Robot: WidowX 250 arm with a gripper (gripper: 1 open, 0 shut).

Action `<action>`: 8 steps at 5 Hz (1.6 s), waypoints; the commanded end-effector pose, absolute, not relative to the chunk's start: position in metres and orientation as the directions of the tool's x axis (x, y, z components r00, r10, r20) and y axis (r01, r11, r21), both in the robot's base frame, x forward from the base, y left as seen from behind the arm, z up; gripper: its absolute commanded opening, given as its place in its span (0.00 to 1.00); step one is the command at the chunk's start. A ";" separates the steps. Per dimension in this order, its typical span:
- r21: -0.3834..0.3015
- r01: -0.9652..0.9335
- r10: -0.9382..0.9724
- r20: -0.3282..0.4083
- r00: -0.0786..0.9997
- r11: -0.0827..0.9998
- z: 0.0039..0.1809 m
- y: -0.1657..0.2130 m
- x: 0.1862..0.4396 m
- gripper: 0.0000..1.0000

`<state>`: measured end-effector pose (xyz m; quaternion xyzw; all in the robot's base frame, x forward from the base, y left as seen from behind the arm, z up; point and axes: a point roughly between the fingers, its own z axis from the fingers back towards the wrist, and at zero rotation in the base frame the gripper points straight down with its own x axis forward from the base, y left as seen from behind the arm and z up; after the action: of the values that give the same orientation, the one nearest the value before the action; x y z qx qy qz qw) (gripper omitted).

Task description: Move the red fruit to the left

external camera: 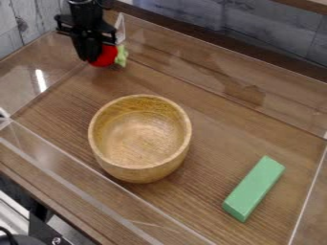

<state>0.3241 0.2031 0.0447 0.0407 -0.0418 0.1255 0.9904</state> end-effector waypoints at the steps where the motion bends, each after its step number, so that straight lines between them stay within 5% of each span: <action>1: 0.079 -0.269 0.254 0.161 0.954 0.960 0.064 0.217 0.339 1.00; 2: 0.066 -0.236 0.223 0.157 0.962 0.970 0.067 0.222 0.338 0.00; 3: 0.055 -0.204 0.194 0.157 0.968 0.977 0.070 0.220 0.338 0.00; 4: 0.041 -0.211 0.203 0.151 0.968 0.977 0.067 0.216 0.347 1.00; 6: 0.029 -0.216 0.210 0.141 0.968 0.976 0.053 0.210 0.353 1.00; 7: 0.029 -0.218 0.212 0.136 0.968 0.976 0.043 0.210 0.351 0.00; 8: 0.023 -0.204 0.199 0.133 0.971 0.979 0.042 0.210 0.353 0.00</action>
<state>0.3461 0.2053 0.0275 0.0083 -0.0445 0.1018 0.9938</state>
